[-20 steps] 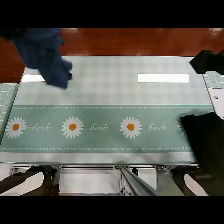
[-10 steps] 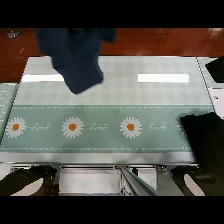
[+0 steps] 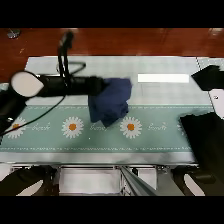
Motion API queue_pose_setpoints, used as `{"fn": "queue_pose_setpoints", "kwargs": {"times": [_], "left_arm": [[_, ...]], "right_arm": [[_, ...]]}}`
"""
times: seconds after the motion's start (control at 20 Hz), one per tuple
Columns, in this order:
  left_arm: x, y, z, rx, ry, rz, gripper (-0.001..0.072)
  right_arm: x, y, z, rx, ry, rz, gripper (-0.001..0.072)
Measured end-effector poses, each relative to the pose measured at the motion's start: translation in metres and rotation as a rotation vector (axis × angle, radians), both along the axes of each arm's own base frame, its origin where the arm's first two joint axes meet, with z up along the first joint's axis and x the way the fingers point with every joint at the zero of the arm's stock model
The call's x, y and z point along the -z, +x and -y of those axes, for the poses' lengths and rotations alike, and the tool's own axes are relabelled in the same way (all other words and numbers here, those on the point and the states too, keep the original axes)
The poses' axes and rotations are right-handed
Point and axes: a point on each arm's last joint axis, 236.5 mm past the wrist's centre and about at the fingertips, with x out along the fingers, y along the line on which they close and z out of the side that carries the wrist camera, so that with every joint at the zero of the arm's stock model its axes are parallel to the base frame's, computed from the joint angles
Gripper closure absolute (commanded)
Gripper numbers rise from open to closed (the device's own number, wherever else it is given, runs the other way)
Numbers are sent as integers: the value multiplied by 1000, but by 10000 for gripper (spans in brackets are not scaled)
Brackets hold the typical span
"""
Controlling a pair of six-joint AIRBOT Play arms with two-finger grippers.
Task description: Fold the shirts.
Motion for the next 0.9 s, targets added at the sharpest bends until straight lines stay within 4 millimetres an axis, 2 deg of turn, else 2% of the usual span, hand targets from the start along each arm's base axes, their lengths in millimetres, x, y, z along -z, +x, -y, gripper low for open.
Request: {"fn": "queue_pose_setpoints", "kwargs": {"times": [0.05,0.1,0.15,0.2,0.3,0.4,0.5,0.6,0.65,0.75,0.85,0.9], "left_arm": [[32,-3,-13,-25,31,-61,678],[57,-5,-26,-48,56,-114,648],[79,-7,-39,-76,73,-163,356],[94,-8,-51,-96,88,-210,20],[107,-7,-77,-118,107,-269,8],[103,-1,-113,-136,137,-298,8],[96,1,-156,-191,160,-320,8],[100,-12,-189,-253,161,-370,9],[109,-31,-196,-256,155,-428,9],[135,-69,-196,-249,142,-543,9],[157,-102,-183,-222,110,-633,9],[164,-108,-175,-220,85,-644,9]], "right_arm": [[16,3,-7,-12,27,-37,95],[35,6,-13,-22,55,-86,95],[54,11,-20,-31,84,-130,95],[69,14,-26,-41,109,-172,94],[91,26,-36,-57,165,-229,94],[96,42,-28,-36,199,-246,94],[99,52,-1,28,216,-256,94],[114,48,32,104,216,-306,94],[127,41,44,137,222,-340,94],[161,20,48,156,243,-441,95],[191,3,31,128,269,-506,94],[203,-2,20,107,274,-528,95]]}}
